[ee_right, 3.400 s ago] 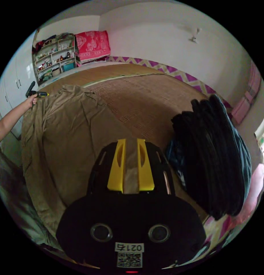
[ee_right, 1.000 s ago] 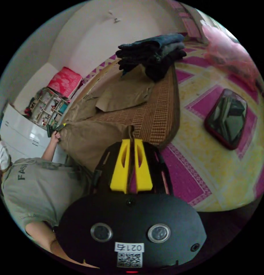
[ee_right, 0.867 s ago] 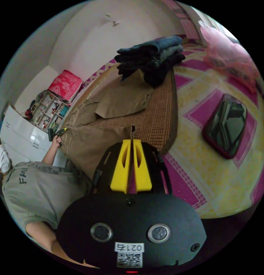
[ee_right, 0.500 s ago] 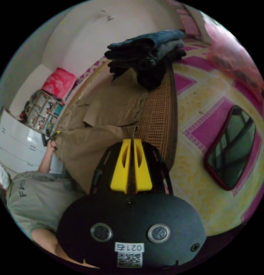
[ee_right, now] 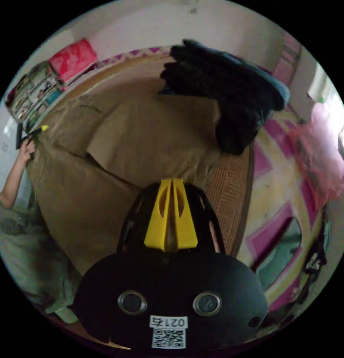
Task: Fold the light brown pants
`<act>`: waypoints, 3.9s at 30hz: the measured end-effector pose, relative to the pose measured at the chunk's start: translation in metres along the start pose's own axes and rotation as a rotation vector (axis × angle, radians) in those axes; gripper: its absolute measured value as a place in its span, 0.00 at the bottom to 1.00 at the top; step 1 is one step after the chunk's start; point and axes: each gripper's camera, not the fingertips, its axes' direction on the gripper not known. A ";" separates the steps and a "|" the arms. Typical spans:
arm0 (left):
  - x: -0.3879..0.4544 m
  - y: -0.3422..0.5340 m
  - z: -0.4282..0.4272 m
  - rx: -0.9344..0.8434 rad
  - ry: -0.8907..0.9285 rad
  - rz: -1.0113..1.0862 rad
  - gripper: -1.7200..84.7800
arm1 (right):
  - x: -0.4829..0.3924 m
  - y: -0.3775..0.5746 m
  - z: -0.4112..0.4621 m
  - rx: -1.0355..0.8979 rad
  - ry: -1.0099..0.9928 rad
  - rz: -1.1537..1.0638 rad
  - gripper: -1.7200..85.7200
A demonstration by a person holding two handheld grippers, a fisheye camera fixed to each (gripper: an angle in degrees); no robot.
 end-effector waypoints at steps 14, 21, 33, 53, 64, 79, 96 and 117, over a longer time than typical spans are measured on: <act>-0.077 0.028 -0.069 0.134 0.229 -0.116 0.01 | 0.080 0.120 -0.113 0.325 -0.132 0.306 0.03; -0.055 0.113 -0.167 0.237 0.011 -0.205 0.13 | 0.093 0.261 -0.156 0.425 -0.283 0.667 0.11; -0.115 0.270 -0.192 0.321 0.055 -0.686 0.13 | 0.102 0.358 -0.102 0.497 -0.703 1.015 0.12; -0.188 0.311 -0.206 0.540 0.170 -0.823 0.13 | 0.158 0.341 -0.139 0.634 -0.885 0.967 0.01; -0.169 0.282 -0.201 0.448 0.194 -0.705 0.01 | 0.160 0.330 -0.125 0.631 -0.916 0.992 0.01; -0.112 0.033 -0.223 0.183 0.075 -0.171 0.01 | 0.188 0.107 -0.149 0.613 -0.906 0.682 0.01; -0.218 -0.158 0.058 -0.197 0.084 -0.316 0.01 | 0.223 -0.168 0.113 0.203 -0.711 0.743 0.05; -0.193 -0.120 0.051 -0.017 0.024 -0.150 0.01 | -0.007 -0.158 0.248 0.012 -0.215 0.155 0.01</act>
